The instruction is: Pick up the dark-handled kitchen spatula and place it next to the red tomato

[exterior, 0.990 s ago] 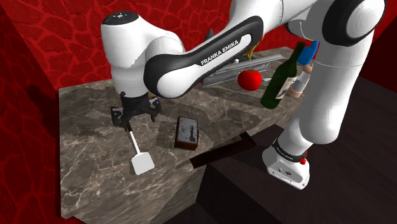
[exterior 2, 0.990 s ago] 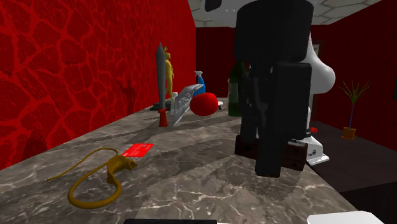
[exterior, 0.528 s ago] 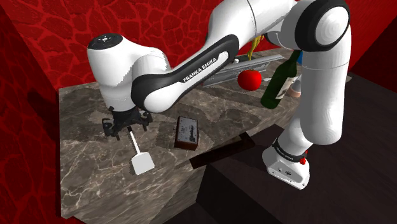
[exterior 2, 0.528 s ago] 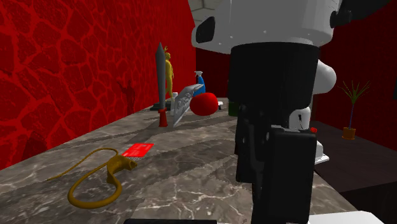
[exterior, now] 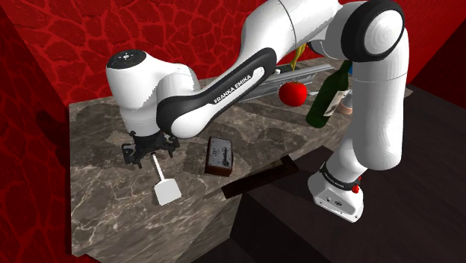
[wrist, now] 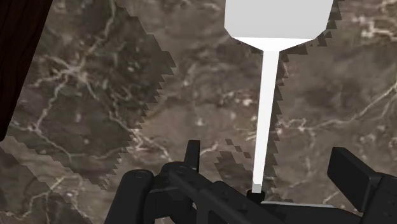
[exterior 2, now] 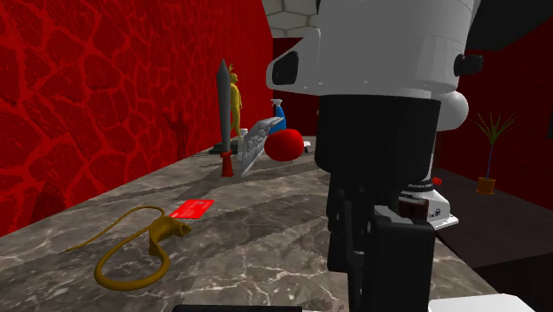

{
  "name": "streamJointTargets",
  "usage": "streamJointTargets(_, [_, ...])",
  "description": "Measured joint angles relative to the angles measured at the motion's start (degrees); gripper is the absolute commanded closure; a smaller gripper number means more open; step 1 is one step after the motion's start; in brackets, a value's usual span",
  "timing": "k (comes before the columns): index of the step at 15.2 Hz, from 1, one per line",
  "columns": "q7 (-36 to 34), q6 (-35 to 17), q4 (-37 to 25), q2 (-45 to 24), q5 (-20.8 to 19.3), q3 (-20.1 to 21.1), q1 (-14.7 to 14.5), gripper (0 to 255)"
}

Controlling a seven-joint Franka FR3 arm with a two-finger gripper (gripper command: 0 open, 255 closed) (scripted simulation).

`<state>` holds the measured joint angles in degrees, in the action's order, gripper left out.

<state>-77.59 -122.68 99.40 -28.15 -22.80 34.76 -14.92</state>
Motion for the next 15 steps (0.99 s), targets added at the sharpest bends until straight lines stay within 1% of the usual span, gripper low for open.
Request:
streamJointTargets(2, [0.00,-0.01,0.00,-0.01,0.00,0.00,0.00,0])
streamJointTargets(3, [0.00,-0.01,0.00,-0.01,0.00,0.00,0.00,255])
streamJointTargets(13, [0.00,-0.01,0.00,0.00,0.00,0.00,0.00,255])
streamJointTargets(15, [0.19,0.68,-0.29,0.47,0.36,0.23,0.08,255])
